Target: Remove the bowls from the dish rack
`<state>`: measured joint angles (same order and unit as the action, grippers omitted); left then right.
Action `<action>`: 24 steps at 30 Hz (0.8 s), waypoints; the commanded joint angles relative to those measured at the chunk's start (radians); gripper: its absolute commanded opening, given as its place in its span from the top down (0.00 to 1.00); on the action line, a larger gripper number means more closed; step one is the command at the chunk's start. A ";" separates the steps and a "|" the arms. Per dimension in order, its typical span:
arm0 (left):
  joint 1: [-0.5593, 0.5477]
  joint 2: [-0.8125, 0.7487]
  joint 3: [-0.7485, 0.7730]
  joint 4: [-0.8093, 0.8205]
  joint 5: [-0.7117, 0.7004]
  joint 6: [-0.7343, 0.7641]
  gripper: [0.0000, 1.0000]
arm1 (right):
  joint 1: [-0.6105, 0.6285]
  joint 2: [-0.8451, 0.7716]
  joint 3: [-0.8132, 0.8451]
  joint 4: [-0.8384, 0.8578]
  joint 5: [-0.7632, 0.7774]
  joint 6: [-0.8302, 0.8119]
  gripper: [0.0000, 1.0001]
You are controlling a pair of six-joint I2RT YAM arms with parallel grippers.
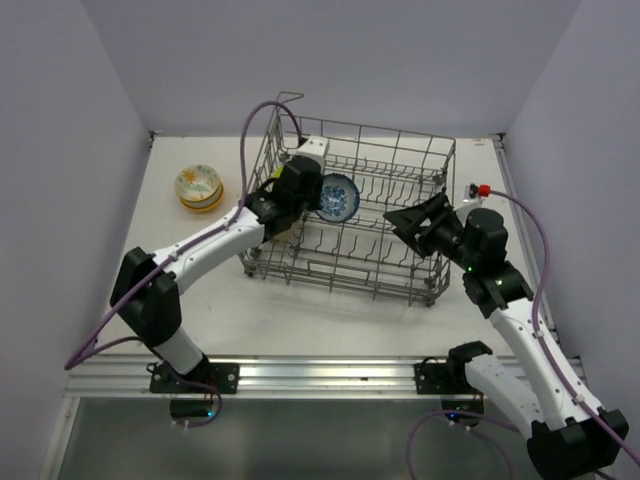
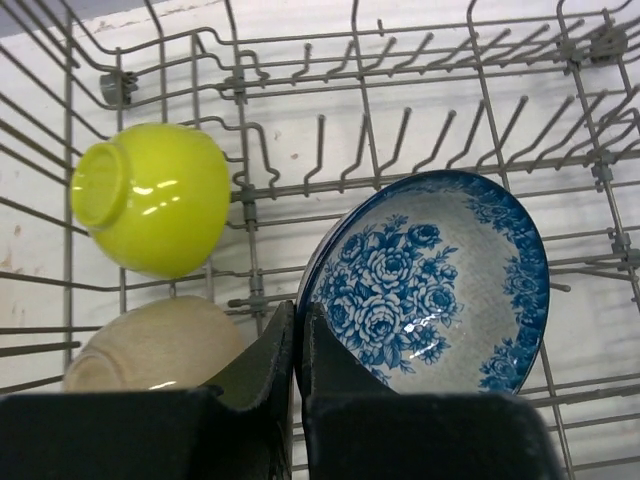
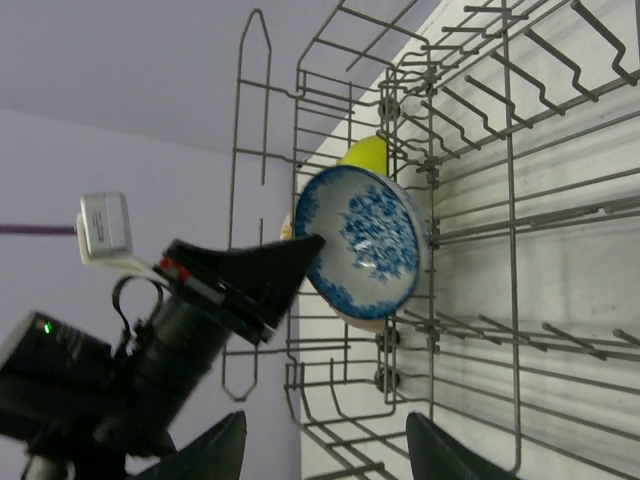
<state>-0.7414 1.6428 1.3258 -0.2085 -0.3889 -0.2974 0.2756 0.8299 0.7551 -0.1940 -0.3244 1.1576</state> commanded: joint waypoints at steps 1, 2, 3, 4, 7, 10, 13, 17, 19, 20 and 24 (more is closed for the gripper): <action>0.085 -0.129 0.133 -0.054 0.117 -0.075 1.00 | -0.003 -0.066 0.012 -0.074 0.100 -0.091 0.32; 0.111 -0.138 0.153 -0.069 0.131 -0.077 1.00 | -0.003 -0.075 0.001 -0.076 0.107 -0.096 0.31; 0.120 -0.149 0.188 -0.081 0.143 -0.078 1.00 | -0.003 -0.083 -0.022 -0.074 0.111 -0.099 0.31; 0.132 -0.172 0.202 -0.104 0.163 -0.080 1.00 | -0.001 -0.087 -0.031 -0.074 0.113 -0.102 0.31; 0.183 -0.225 0.245 -0.143 0.176 -0.080 1.00 | -0.003 -0.094 -0.057 -0.073 0.108 -0.114 0.30; 0.217 -0.294 0.248 -0.146 0.202 -0.072 1.00 | -0.003 -0.089 -0.083 -0.055 0.096 -0.121 0.30; 0.269 -0.359 0.237 -0.163 0.144 -0.065 1.00 | -0.003 -0.078 -0.100 -0.047 0.084 -0.124 0.30; 0.339 -0.448 0.162 -0.149 0.030 -0.074 1.00 | -0.003 -0.068 -0.115 -0.041 0.068 -0.134 0.30; 0.428 -0.477 0.132 -0.155 0.051 -0.101 1.00 | -0.004 -0.063 -0.122 -0.030 0.067 -0.131 0.30; 0.462 -0.479 0.127 -0.161 0.065 -0.112 1.00 | -0.003 -0.058 -0.122 -0.025 0.065 -0.134 0.30; 0.621 -0.443 0.119 -0.204 0.159 -0.141 1.00 | -0.001 -0.023 -0.091 -0.021 0.062 -0.154 0.30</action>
<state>-0.2043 1.1736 1.4582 -0.4145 -0.2848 -0.3847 0.2745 0.7841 0.6338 -0.2535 -0.2523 1.0382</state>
